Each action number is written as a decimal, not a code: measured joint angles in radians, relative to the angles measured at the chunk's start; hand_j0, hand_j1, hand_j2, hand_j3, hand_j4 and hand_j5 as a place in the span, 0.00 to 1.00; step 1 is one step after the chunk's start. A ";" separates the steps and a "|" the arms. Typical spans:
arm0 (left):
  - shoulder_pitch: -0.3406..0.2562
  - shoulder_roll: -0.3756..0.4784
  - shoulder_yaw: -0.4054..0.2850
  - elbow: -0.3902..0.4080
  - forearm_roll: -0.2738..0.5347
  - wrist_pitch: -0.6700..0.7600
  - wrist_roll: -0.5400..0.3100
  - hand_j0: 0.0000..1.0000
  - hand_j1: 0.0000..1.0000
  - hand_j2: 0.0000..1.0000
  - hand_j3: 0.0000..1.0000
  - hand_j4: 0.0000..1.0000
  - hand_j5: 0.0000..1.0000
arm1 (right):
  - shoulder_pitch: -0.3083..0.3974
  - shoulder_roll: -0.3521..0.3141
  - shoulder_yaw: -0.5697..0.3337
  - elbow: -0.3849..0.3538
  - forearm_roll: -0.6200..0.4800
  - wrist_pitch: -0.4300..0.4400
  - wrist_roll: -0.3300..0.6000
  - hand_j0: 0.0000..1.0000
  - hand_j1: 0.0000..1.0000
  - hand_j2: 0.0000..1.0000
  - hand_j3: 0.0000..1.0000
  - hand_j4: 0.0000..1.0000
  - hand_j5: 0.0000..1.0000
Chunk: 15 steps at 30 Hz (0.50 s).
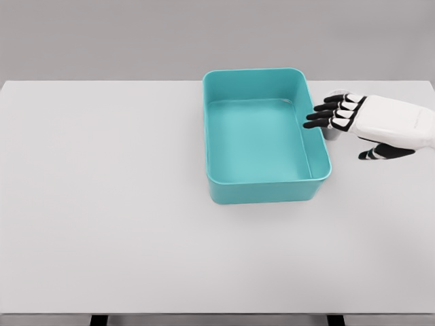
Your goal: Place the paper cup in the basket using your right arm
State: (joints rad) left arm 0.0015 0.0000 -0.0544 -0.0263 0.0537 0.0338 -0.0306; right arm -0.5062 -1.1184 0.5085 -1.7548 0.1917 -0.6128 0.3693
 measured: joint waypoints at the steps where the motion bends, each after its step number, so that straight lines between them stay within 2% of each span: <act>1: 0.000 0.000 0.000 0.000 0.000 0.000 0.000 1.00 1.00 1.00 1.00 1.00 1.00 | 0.002 0.001 -0.004 0.001 0.000 0.000 0.006 1.00 1.00 1.00 1.00 1.00 1.00; 4: 0.000 0.000 0.000 0.000 0.000 0.000 0.000 1.00 1.00 1.00 1.00 1.00 1.00 | 0.052 0.015 -0.050 0.003 0.002 -0.001 0.014 1.00 1.00 1.00 1.00 1.00 1.00; 8: 0.000 0.000 0.000 0.000 0.000 0.000 0.000 1.00 1.00 1.00 1.00 1.00 1.00 | 0.113 0.093 -0.128 0.040 -0.025 -0.001 0.019 1.00 1.00 1.00 1.00 1.00 1.00; 10: 0.000 0.000 0.000 0.000 0.000 0.000 0.000 1.00 1.00 1.00 1.00 1.00 1.00 | 0.138 0.118 -0.152 0.064 -0.114 0.008 0.024 1.00 1.00 1.00 1.00 1.00 1.00; 13: 0.000 0.000 0.000 0.000 0.000 0.000 0.000 1.00 1.00 1.00 1.00 1.00 1.00 | 0.156 0.136 -0.173 0.109 -0.298 0.048 0.084 1.00 1.00 1.00 1.00 1.00 1.00; 15: 0.000 0.000 0.000 0.000 0.000 0.000 0.000 1.00 1.00 1.00 1.00 1.00 1.00 | 0.172 0.152 -0.198 0.132 -0.394 0.102 0.112 1.00 1.00 1.00 1.00 1.00 1.00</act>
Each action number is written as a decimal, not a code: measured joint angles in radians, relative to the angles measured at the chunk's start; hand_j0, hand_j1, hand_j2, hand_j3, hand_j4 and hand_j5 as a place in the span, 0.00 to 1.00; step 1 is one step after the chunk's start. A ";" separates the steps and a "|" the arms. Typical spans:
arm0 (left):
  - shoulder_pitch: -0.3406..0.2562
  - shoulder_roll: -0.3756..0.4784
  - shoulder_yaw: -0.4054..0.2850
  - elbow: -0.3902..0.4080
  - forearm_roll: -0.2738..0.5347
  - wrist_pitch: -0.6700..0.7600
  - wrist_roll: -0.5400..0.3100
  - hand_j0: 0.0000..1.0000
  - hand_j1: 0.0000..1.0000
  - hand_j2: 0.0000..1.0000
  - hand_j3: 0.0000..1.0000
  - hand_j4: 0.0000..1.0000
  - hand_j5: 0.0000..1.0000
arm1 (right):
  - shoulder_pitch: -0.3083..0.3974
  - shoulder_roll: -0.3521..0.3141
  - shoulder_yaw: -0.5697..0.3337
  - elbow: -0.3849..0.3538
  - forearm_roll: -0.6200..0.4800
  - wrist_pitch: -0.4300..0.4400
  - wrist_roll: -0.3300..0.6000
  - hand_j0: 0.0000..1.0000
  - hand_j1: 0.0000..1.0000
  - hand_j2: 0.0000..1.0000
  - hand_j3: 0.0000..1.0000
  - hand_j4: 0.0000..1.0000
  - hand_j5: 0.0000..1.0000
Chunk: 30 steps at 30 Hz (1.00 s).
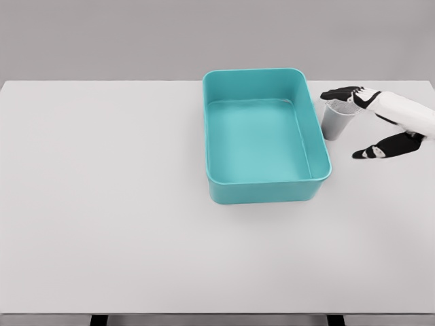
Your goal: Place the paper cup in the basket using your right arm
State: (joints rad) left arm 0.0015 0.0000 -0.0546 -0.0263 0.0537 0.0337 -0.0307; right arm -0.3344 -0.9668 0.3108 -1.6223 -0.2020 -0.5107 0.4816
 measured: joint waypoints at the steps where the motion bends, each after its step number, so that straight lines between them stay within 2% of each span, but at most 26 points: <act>1: 0.000 0.000 0.000 0.000 0.000 0.000 0.000 1.00 1.00 1.00 1.00 1.00 1.00 | 0.003 0.017 -0.018 0.008 -0.031 0.041 0.013 1.00 1.00 1.00 1.00 1.00 1.00; 3: 0.000 0.000 0.000 0.000 0.000 0.000 0.000 1.00 1.00 1.00 1.00 1.00 1.00 | 0.006 0.078 -0.069 0.028 -0.067 0.121 0.060 1.00 1.00 1.00 1.00 1.00 1.00; 7: 0.000 0.000 0.000 0.000 0.000 0.000 0.000 1.00 1.00 1.00 1.00 1.00 1.00 | 0.011 0.249 -0.212 0.095 -0.093 0.275 0.111 1.00 1.00 1.00 1.00 1.00 1.00; 9: 0.000 0.000 0.000 0.000 0.000 0.000 0.000 1.00 1.00 1.00 1.00 1.00 1.00 | 0.011 0.290 -0.262 0.132 -0.096 0.327 0.120 1.00 1.00 1.00 1.00 1.00 1.00; 12: 0.000 0.000 0.000 0.000 0.000 0.000 0.000 1.00 1.00 1.00 1.00 1.00 1.00 | 0.012 0.313 -0.297 0.184 -0.095 0.360 0.126 1.00 1.00 1.00 1.00 1.00 1.00; 17: 0.000 0.000 0.000 0.000 0.000 0.000 0.000 1.00 1.00 1.00 1.00 1.00 1.00 | 0.005 0.330 -0.307 0.256 -0.067 0.369 0.129 1.00 1.00 1.00 1.00 1.00 1.00; 23: 0.000 0.000 0.001 0.000 0.000 0.000 0.000 1.00 1.00 1.00 1.00 1.00 1.00 | -0.003 0.345 -0.305 0.385 0.010 0.319 0.129 1.00 1.00 1.00 1.00 1.00 1.00; 30: 0.000 0.000 0.000 0.000 0.000 0.000 0.000 1.00 1.00 1.00 1.00 1.00 1.00 | -0.055 0.351 -0.308 0.472 0.010 0.306 0.129 1.00 1.00 1.00 1.00 1.00 1.00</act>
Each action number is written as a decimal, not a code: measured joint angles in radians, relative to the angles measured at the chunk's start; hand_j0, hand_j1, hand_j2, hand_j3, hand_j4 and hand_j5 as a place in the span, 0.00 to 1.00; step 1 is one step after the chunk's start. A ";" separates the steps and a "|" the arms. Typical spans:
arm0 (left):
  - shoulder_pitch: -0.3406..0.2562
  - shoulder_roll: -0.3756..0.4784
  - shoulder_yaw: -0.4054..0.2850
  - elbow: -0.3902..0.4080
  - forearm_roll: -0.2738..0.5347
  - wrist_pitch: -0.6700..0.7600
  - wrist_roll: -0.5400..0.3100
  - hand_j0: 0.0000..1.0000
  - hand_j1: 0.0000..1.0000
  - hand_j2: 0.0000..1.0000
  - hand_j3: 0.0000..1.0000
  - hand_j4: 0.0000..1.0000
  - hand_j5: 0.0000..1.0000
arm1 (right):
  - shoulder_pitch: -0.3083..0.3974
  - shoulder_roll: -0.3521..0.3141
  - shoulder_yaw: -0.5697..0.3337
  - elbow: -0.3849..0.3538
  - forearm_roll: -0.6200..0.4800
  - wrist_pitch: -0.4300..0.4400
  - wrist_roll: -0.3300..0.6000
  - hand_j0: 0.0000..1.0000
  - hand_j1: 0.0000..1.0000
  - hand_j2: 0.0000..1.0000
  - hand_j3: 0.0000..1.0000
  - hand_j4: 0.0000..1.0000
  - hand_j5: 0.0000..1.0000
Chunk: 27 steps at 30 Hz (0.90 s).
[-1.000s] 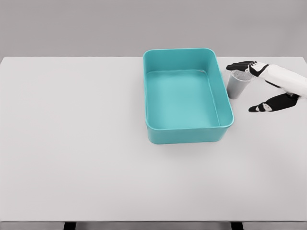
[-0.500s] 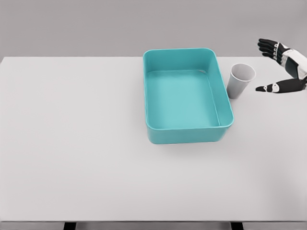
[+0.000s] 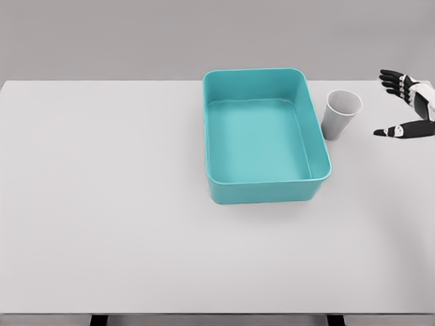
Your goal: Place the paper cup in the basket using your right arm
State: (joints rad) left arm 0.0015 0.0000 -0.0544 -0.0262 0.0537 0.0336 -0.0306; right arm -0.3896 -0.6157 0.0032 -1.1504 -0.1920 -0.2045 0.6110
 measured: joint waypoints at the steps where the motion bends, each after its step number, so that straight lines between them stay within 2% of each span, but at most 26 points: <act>1: 0.000 0.000 0.000 0.000 0.000 0.000 0.000 1.00 1.00 1.00 1.00 1.00 1.00 | -0.002 0.000 -0.002 0.005 -0.002 0.001 0.000 1.00 1.00 1.00 1.00 1.00 1.00; 9: 0.000 0.000 0.000 0.000 0.000 0.000 0.000 1.00 1.00 1.00 1.00 1.00 1.00 | -0.063 0.002 0.042 0.052 -0.002 0.000 0.000 1.00 1.00 1.00 1.00 1.00 1.00; 13: 0.000 0.000 0.000 0.000 0.000 0.000 0.000 1.00 1.00 1.00 1.00 1.00 1.00 | -0.097 0.025 0.047 0.084 -0.012 0.011 0.000 1.00 1.00 1.00 1.00 1.00 1.00; 21: 0.000 0.000 0.000 0.000 0.000 0.000 0.000 1.00 1.00 1.00 1.00 1.00 1.00 | -0.127 0.042 0.040 0.110 -0.070 0.097 0.000 1.00 1.00 1.00 1.00 1.00 1.00; 27: 0.000 0.000 0.000 0.000 0.000 0.000 0.000 1.00 1.00 1.00 1.00 1.00 1.00 | -0.141 0.042 0.070 0.115 -0.071 0.135 0.000 1.00 1.00 1.00 1.00 1.00 1.00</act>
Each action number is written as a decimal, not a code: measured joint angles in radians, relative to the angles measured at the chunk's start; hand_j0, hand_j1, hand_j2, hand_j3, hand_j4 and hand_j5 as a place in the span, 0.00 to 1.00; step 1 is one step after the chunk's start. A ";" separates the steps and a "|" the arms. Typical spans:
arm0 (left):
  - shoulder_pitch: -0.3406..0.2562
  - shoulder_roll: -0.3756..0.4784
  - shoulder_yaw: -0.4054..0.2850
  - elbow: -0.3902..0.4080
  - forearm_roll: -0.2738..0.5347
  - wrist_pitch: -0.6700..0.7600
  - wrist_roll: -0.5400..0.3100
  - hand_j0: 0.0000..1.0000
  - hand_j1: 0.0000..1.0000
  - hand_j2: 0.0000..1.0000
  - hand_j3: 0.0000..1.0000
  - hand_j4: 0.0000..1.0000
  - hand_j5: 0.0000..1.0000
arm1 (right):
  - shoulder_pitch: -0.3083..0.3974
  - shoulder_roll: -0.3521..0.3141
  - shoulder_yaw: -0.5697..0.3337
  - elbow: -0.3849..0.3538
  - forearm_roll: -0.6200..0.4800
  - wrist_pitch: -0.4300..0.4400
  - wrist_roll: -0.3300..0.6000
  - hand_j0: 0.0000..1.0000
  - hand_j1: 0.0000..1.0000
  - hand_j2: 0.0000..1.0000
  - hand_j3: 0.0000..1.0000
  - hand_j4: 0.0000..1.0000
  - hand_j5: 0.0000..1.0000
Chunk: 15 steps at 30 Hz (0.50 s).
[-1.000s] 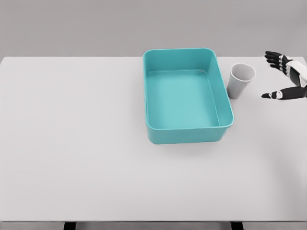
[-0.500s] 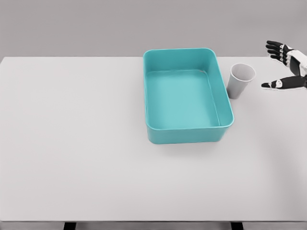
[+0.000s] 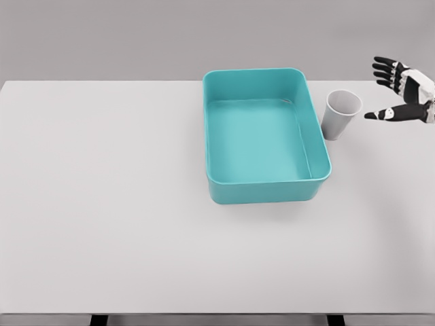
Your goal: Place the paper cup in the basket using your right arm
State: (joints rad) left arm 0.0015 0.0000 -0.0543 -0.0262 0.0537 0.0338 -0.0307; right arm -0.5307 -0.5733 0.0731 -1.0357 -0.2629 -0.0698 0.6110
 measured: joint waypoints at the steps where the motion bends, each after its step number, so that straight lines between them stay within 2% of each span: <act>1: 0.000 0.000 0.000 0.000 0.000 0.000 0.000 1.00 1.00 1.00 1.00 1.00 1.00 | -0.009 0.000 0.006 0.007 0.000 0.002 0.000 1.00 1.00 1.00 1.00 1.00 1.00; 15: 0.000 0.000 0.000 0.000 0.000 0.000 0.000 1.00 1.00 1.00 1.00 1.00 1.00 | -0.029 0.014 0.076 0.059 0.021 -0.004 0.000 1.00 1.00 1.00 1.00 1.00 1.00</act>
State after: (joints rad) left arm 0.0015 0.0000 -0.0544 -0.0263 0.0537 0.0338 -0.0306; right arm -0.5599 -0.5596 0.1493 -0.9769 -0.2423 -0.0742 0.6110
